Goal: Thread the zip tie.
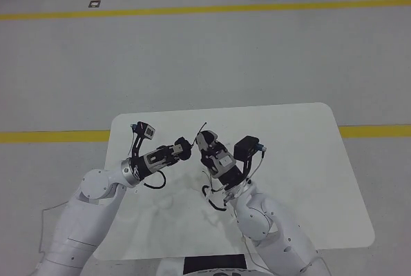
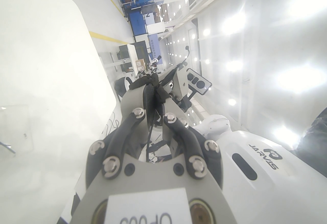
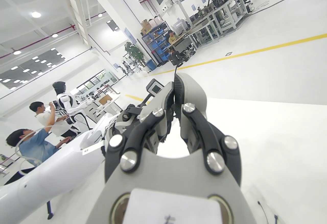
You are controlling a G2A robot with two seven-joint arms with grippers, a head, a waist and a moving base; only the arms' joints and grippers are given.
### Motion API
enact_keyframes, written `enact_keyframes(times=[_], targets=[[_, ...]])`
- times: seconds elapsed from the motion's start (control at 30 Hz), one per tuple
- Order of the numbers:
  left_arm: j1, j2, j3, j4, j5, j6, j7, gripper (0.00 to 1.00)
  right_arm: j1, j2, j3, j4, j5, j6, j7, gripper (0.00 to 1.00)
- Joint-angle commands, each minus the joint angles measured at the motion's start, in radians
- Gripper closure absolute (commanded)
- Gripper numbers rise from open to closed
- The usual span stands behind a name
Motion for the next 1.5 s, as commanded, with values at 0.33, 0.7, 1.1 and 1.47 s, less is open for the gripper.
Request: enact_keyframes(times=[0.33,0.7,1.1,1.47], targets=[[0.0,0.0,0.0,0.0,0.0,0.0,0.0,1.0,-0.002,0.004,0.001,-0.001,-0.008,-0.015,0.011,1.0],[0.0,0.0,0.0,0.0,0.0,0.0,0.0,1.0,0.0,0.002,0.006,0.005,-0.015,0.039,-0.014,1.0],[0.0,0.0,0.0,0.0,0.0,0.0,0.0,1.0,0.003,0.001,0.003,0.008,-0.01,0.044,-0.015,1.0],[0.0,0.0,0.0,0.0,0.0,0.0,0.0,1.0,-0.001,0.007,0.0,0.004,-0.021,-0.012,-0.001,1.0]])
